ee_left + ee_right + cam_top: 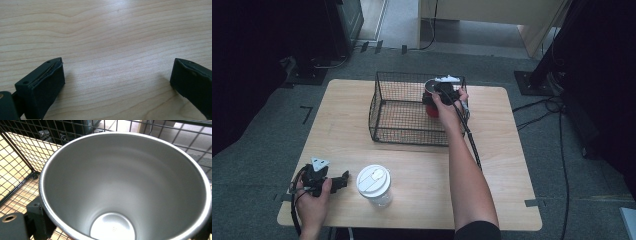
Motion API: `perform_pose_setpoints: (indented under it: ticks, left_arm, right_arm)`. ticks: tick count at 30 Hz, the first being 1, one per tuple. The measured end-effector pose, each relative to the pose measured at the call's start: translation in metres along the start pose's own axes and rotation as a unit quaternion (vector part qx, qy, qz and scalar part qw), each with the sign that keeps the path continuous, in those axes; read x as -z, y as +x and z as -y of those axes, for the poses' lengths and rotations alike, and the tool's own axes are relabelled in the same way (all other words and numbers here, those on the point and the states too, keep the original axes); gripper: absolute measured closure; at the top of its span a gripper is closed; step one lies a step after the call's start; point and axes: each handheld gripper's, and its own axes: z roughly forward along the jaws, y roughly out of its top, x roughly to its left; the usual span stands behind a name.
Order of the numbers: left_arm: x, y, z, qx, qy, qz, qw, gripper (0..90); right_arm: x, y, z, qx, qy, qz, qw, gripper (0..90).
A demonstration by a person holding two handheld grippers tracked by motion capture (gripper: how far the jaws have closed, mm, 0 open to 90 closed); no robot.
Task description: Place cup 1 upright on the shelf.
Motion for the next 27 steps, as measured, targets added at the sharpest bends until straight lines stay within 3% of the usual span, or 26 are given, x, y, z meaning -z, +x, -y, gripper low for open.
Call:
perform_pose_setpoints:
  ticks: [7,14,20,22,27]
  left_arm:
    - [0.000,0.000,0.000,0.000,0.000,0.000,1.0000,0.0]
    - [0.000,0.000,0.000,0.000,0.000,0.000,1.0000,0.0]
    - [0.000,0.000,0.000,0.000,0.000,0.000,1.0000,0.0]
    - [0.000,0.000,0.000,0.000,0.000,0.000,1.0000,0.0]
    - [0.000,0.000,0.000,0.000,0.000,0.000,1.0000,0.0]
  right_arm:
    - [-0.010,0.001,0.002,0.015,0.008,0.000,0.9999,7.4]
    - [-0.014,0.002,0.002,0.012,0.010,0.011,0.9998,7.3]
    - [-0.014,0.004,0.001,0.006,0.019,0.012,0.9997,5.2]
    - [-0.012,0.006,-0.002,0.005,0.030,0.003,0.9995,0.0]
    - [-0.010,0.008,-0.005,0.022,0.035,0.010,0.9991,0.0]
